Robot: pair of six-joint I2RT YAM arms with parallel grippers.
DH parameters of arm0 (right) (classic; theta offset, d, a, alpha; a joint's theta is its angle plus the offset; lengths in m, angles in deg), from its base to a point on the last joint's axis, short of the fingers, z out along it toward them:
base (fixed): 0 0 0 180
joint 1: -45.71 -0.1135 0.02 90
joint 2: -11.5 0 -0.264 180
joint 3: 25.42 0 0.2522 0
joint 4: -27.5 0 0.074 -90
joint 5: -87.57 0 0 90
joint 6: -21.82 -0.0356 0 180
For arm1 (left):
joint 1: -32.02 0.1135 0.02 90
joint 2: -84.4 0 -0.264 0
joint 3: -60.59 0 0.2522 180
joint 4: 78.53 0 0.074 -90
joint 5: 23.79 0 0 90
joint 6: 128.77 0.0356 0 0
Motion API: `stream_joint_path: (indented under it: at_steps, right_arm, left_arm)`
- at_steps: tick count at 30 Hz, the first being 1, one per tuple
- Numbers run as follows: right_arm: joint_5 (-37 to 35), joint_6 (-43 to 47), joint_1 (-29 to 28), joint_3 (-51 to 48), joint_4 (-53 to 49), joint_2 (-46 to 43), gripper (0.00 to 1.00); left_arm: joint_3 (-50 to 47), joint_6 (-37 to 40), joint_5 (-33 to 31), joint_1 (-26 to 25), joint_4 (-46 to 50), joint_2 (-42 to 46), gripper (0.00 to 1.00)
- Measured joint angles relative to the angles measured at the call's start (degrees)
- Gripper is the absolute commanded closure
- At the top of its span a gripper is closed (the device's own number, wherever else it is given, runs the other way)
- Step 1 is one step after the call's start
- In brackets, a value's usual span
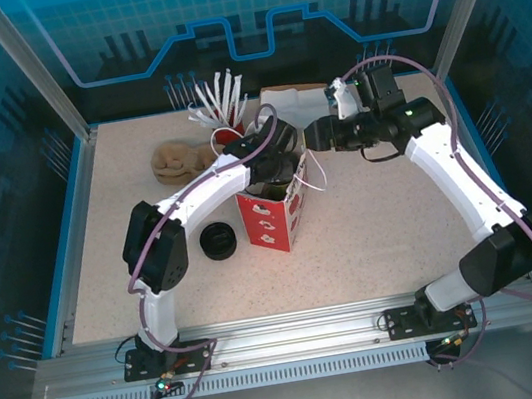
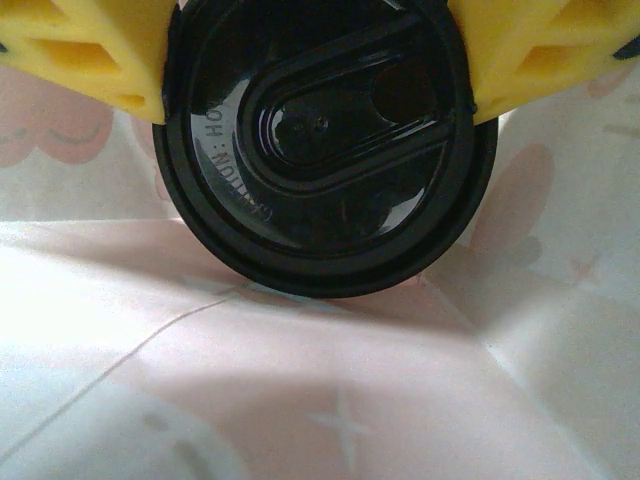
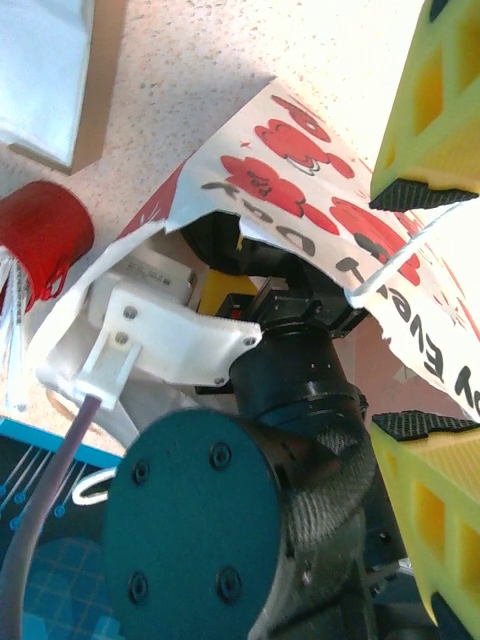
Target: Pack the takeout coffee
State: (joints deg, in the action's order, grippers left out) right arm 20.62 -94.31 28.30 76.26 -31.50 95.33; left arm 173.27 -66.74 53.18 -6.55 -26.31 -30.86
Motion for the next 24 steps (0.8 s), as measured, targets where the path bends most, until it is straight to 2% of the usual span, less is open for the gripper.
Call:
stream_joint_path:
  at_steps: [6,14,21,24]
  right_arm:
    - [-3.0,-4.8,-2.5,1.9,-2.2,4.9,0.38]
    - [-5.7,-6.7,-3.7,5.1,-6.6,9.8,0.41]
    - [-5.7,-6.3,-4.2,8.7,-9.6,13.5,0.62]
    - [-5.7,-5.9,-4.4,9.3,-10.5,13.9,0.71]
  left_arm:
    - [0.0,0.0,0.1,0.1,-0.2,0.0,0.45]
    - [0.0,-0.1,0.5,0.2,-0.2,0.0,0.43]
    - [1.1,-0.1,0.9,0.2,0.1,-0.7,0.41]
    - [2.2,-0.1,1.0,0.3,0.9,-1.1,0.35]
